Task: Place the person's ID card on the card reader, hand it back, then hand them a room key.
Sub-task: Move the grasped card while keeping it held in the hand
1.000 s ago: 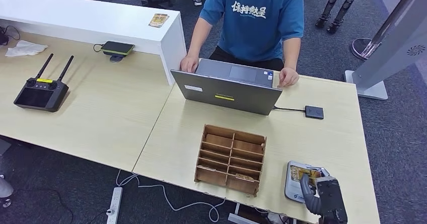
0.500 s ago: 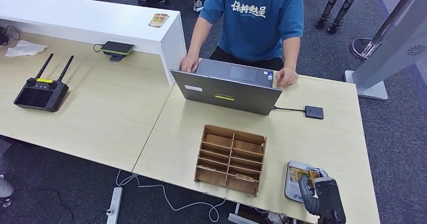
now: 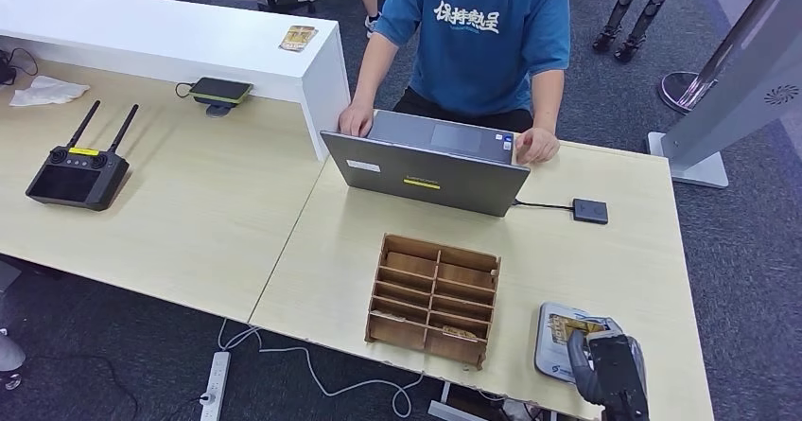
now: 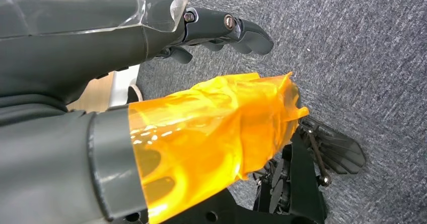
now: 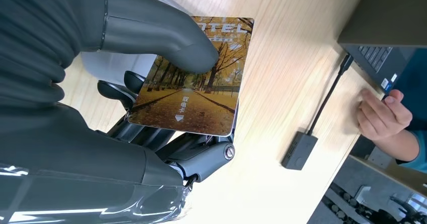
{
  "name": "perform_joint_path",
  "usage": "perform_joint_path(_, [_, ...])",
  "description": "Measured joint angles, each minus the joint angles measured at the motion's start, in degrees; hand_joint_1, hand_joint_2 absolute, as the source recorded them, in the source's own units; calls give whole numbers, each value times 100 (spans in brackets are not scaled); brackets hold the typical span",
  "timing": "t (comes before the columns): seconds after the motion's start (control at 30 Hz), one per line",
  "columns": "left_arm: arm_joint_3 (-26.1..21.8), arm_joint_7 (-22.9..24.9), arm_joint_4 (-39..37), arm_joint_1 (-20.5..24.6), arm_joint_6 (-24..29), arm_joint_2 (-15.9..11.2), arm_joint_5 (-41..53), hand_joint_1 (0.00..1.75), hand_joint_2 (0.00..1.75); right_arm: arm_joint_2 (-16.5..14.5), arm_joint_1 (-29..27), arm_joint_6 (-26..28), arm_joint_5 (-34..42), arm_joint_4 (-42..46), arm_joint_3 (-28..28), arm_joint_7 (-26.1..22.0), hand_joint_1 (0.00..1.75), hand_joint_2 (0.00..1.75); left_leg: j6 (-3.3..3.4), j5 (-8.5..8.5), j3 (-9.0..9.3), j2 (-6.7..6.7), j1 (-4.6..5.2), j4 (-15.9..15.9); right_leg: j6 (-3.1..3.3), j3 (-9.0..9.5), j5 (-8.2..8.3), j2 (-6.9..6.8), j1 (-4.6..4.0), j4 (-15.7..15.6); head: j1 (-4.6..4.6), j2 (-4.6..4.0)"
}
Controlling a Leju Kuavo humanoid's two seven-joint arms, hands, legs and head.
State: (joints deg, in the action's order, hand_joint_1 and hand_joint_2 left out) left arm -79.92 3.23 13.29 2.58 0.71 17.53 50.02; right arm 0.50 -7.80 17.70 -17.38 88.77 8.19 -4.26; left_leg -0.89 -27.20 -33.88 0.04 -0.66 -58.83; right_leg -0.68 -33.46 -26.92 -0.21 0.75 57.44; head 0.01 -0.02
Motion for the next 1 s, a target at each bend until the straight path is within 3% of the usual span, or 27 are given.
perform_joint_path(1.0, [-1,15,0,0,-10,0,62,0,0,-8,111,-132,-209,-266,-96,257,175,175,0,0,0,0,0,0,0,1,0,0,0,0,0,0])
